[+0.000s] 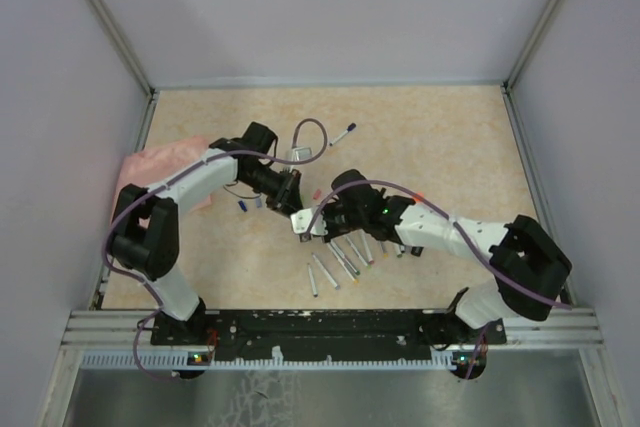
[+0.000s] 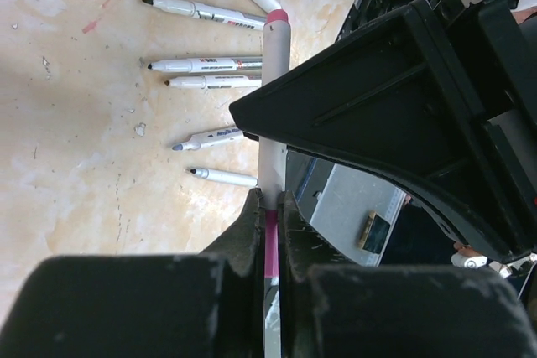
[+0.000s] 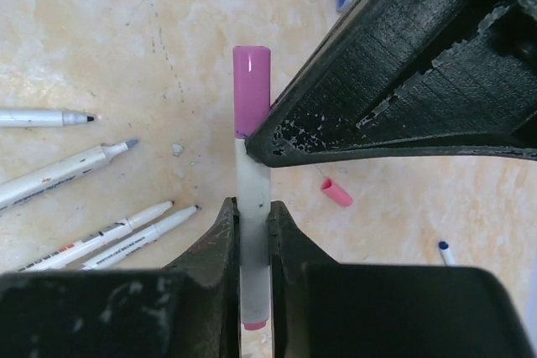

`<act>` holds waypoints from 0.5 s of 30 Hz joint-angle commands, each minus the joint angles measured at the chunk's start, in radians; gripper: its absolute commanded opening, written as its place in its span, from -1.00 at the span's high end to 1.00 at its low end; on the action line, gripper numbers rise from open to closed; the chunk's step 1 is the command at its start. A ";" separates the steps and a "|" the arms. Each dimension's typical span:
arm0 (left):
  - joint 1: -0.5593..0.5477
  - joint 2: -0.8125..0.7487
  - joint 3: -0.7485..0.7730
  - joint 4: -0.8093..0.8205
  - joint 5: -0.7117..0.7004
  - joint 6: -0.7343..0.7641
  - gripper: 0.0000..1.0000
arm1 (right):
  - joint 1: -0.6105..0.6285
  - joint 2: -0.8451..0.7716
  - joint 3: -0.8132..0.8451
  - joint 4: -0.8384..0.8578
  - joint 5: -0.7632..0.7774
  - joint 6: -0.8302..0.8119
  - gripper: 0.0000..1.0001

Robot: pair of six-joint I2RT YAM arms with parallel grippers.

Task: Open the pen caps
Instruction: Pick up the pen from the center of the board.

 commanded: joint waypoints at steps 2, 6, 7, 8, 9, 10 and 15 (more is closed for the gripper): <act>-0.003 -0.086 0.021 0.004 0.010 -0.030 0.72 | 0.011 -0.083 -0.012 0.108 0.053 0.004 1.00; -0.004 -0.156 0.042 0.060 -0.041 -0.088 0.31 | 0.013 -0.143 -0.055 0.142 0.062 0.049 1.00; -0.004 -0.178 0.047 0.081 -0.054 -0.104 0.23 | 0.012 -0.159 -0.063 0.150 0.061 0.066 1.00; -0.002 -0.198 0.052 0.101 -0.073 -0.121 0.15 | 0.011 -0.176 -0.073 0.157 0.059 0.088 1.00; 0.000 -0.224 0.056 0.126 -0.089 -0.145 0.10 | 0.011 -0.202 -0.084 0.165 0.057 0.107 1.00; 0.001 -0.248 0.057 0.155 -0.106 -0.164 0.06 | 0.011 -0.220 -0.094 0.175 0.053 0.127 1.00; 0.007 -0.401 0.033 0.365 -0.209 -0.268 -0.09 | 0.011 -0.317 -0.148 0.212 0.046 0.275 1.00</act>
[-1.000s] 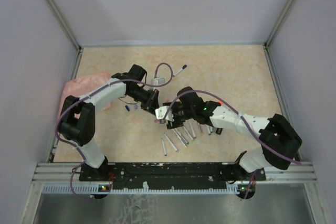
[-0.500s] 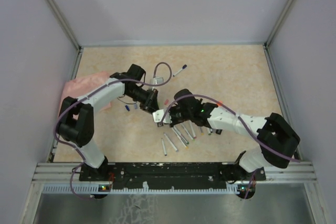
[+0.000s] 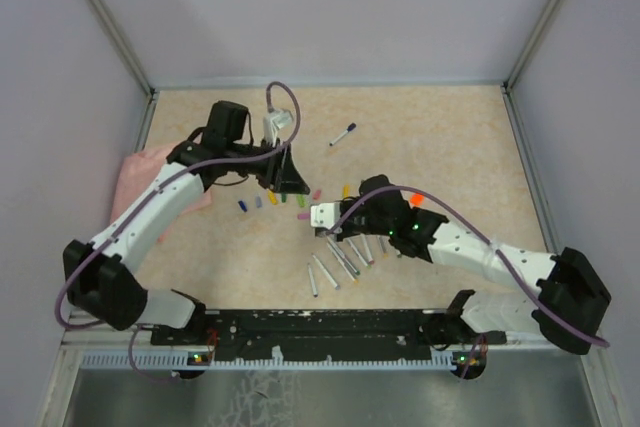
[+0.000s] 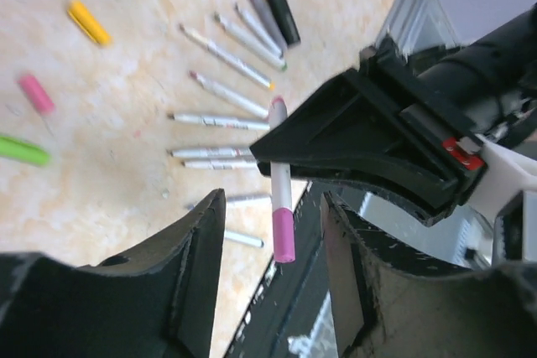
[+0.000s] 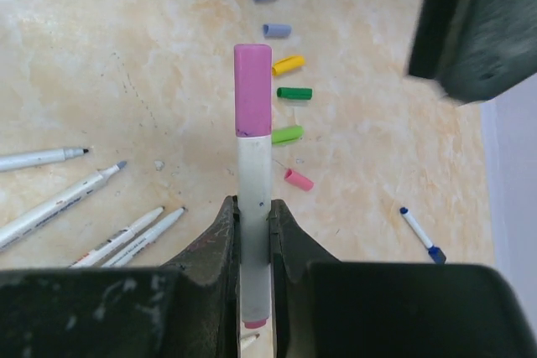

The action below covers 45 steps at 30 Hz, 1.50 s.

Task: Open the pen caps
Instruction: Pick up the pen from the center of the board, then open the pen cap from the pen.

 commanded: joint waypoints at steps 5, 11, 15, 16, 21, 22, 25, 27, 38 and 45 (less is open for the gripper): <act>0.006 -0.289 -0.155 0.578 -0.180 -0.270 -0.55 | 0.009 -0.173 -0.070 0.144 -0.003 0.371 1.00; 0.007 -0.418 -0.341 0.845 -0.314 -0.451 -0.99 | 0.000 -0.279 -0.161 0.219 0.031 0.650 1.00; 0.008 -0.421 -0.367 0.903 -0.297 -0.490 -0.99 | -0.073 -0.338 -0.232 0.288 -0.002 0.876 1.00; 0.007 -0.418 -0.374 0.922 -0.289 -0.507 -0.99 | -0.097 -0.351 -0.249 0.306 -0.015 0.935 1.00; 0.007 -0.415 -0.478 1.109 -0.276 -0.661 -0.98 | -0.194 -0.431 -0.331 0.392 -0.009 1.139 1.00; 0.007 -0.413 -0.503 1.154 -0.276 -0.697 -0.98 | -0.209 -0.446 -0.339 0.393 0.017 1.175 1.00; 0.008 -0.391 -0.572 1.275 -0.263 -0.788 -0.93 | -0.251 -0.471 -0.348 0.357 0.090 1.300 1.00; 0.007 -0.369 -0.586 1.300 -0.242 -0.822 -0.91 | -0.286 -0.473 -0.352 0.352 0.069 1.350 1.00; -0.107 -0.268 -0.537 1.170 -0.326 -0.757 -0.78 | -0.395 -0.354 -0.378 0.494 -0.137 1.581 1.00; -0.222 -0.181 -0.462 1.120 -0.502 -0.663 -0.71 | -0.419 -0.244 -0.391 0.652 -0.280 1.676 1.00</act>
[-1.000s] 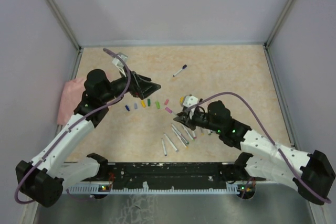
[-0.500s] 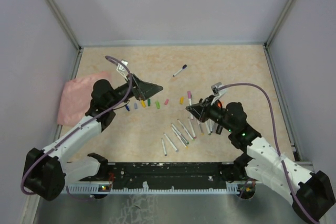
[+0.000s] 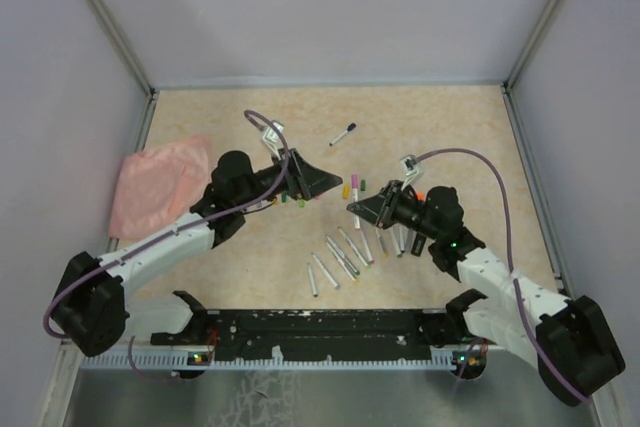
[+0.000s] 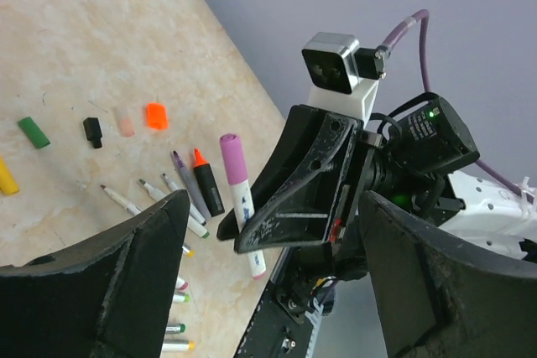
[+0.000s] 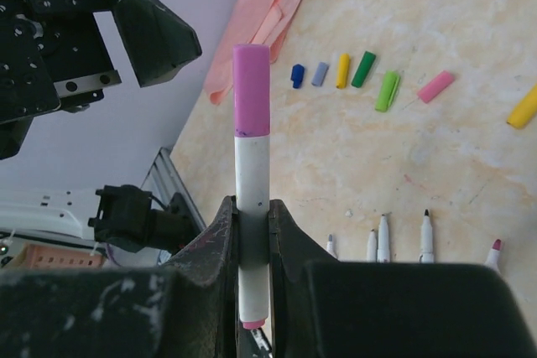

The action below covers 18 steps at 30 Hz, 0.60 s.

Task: Open the pen caps
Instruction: Open the pen cap from the pen.

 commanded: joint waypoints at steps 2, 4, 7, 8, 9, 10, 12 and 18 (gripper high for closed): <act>-0.035 0.080 0.092 -0.021 -0.117 0.063 -0.67 | -0.012 0.063 0.002 0.197 -0.129 0.093 1.00; -0.037 0.118 0.124 -0.042 -0.112 0.057 -0.61 | -0.013 0.082 0.005 0.223 -0.147 0.103 1.00; -0.038 0.159 0.157 -0.045 -0.084 0.052 -0.44 | -0.014 0.088 0.005 0.232 -0.157 0.106 1.00; -0.040 0.171 0.165 -0.042 -0.073 0.053 -0.36 | -0.014 0.088 0.004 0.232 -0.156 0.105 1.00; -0.042 0.181 0.173 -0.043 -0.065 0.049 -0.33 | -0.014 0.088 0.005 0.233 -0.156 0.106 1.00; -0.044 0.188 0.178 -0.043 -0.060 0.045 -0.30 | -0.014 0.088 0.005 0.235 -0.157 0.105 1.00; -0.048 0.201 0.185 -0.041 -0.047 0.038 -0.27 | -0.014 0.092 0.005 0.238 -0.158 0.105 1.00; -0.064 0.224 0.187 -0.037 -0.016 0.018 -0.08 | -0.016 0.112 0.005 0.262 -0.170 0.111 1.00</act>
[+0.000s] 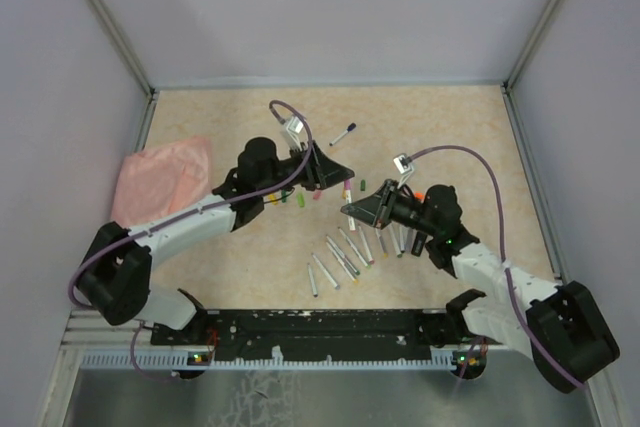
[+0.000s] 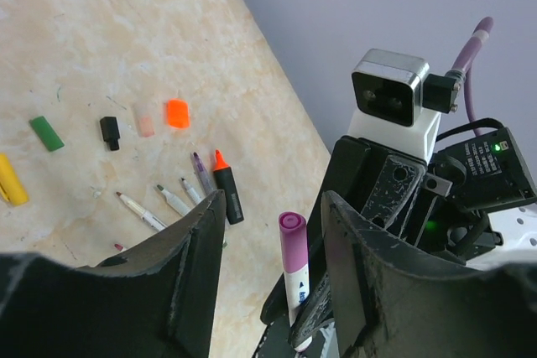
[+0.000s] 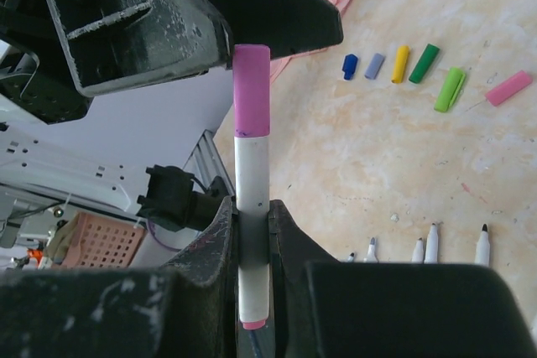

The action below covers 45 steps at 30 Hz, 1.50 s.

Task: Open the pen caps
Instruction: Open the pen cap from the pen, then place the pen cap at the center of the board.

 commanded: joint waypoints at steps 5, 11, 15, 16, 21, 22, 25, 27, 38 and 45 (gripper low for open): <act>-0.023 0.027 0.035 0.014 0.050 -0.021 0.10 | -0.009 0.028 0.012 0.097 -0.027 0.013 1.00; -0.027 0.047 0.052 0.001 0.070 -0.029 0.16 | -0.010 0.031 0.010 0.102 -0.028 0.014 1.00; -0.028 0.065 0.064 0.001 0.094 -0.040 0.44 | -0.012 0.029 0.010 0.097 -0.027 0.011 1.00; -0.029 0.069 0.066 0.004 0.100 -0.047 0.54 | -0.011 0.027 0.010 0.093 -0.027 0.009 1.00; -0.025 0.066 0.076 0.016 0.080 -0.038 1.00 | -0.014 0.027 0.013 0.068 -0.031 -0.008 1.00; -0.019 0.062 0.080 0.020 0.064 -0.030 1.00 | -0.014 0.026 0.013 0.063 -0.034 -0.010 1.00; 0.025 0.058 0.106 0.027 0.033 -0.021 1.00 | -0.014 0.026 0.013 0.060 -0.047 -0.017 1.00; 0.060 0.067 0.141 0.017 0.012 -0.010 1.00 | -0.013 0.031 0.015 0.070 -0.067 -0.018 1.00; 0.162 0.216 0.431 0.074 -0.172 0.055 1.00 | -0.011 0.033 -0.008 0.061 -0.084 0.013 1.00; 0.196 0.266 0.558 0.081 -0.251 0.067 1.00 | -0.011 -0.003 -0.018 0.032 -0.072 0.016 1.00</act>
